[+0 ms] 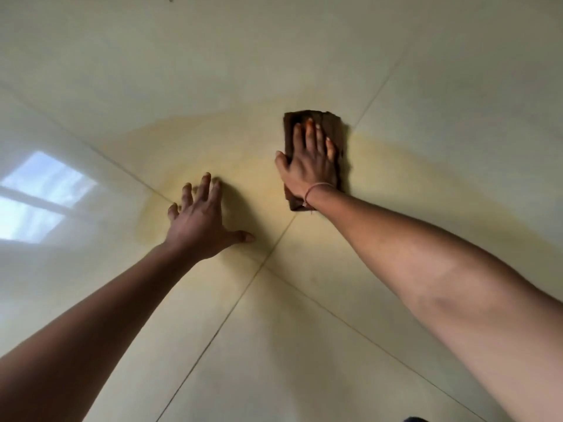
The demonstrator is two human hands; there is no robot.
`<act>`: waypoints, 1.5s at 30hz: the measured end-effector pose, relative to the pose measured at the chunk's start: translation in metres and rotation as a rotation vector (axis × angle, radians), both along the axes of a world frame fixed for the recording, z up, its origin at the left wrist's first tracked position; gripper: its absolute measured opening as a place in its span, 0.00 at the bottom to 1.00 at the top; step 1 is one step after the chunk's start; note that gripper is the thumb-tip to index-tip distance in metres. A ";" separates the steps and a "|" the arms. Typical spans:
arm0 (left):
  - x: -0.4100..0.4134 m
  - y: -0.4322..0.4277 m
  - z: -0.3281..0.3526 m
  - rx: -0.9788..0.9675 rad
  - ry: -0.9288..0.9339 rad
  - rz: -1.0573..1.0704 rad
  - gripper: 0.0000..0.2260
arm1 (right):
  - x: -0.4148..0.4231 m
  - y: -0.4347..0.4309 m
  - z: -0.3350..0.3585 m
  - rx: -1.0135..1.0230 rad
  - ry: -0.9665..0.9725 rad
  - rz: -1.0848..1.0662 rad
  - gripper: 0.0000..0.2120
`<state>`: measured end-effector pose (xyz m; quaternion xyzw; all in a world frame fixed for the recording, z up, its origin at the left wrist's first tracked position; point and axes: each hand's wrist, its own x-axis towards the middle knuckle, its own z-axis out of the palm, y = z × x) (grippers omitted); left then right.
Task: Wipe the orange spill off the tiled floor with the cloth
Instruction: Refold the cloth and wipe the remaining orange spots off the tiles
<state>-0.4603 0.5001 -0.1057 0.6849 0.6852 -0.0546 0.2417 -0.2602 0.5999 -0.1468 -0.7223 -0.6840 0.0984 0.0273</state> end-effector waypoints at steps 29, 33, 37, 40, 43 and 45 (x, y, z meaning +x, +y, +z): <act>-0.156 -0.131 -0.001 -0.186 0.001 0.448 0.66 | -0.138 -0.049 -0.009 0.017 0.022 0.514 0.35; -0.151 -0.130 -0.003 -0.172 -0.049 0.468 0.66 | -0.180 -0.018 -0.006 0.024 0.024 0.444 0.34; -0.152 -0.131 -0.009 -0.154 -0.085 0.487 0.66 | -0.234 0.002 -0.007 0.011 0.020 0.472 0.35; -0.152 -0.132 -0.010 -0.146 -0.102 0.488 0.66 | -0.257 0.001 -0.007 0.019 0.024 0.537 0.35; -0.153 -0.132 -0.009 -0.131 -0.127 0.495 0.67 | -0.262 -0.013 -0.004 -0.012 0.008 0.605 0.35; -0.154 -0.131 -0.008 -0.131 -0.130 0.497 0.67 | -0.265 -0.037 -0.001 -0.037 -0.006 0.700 0.36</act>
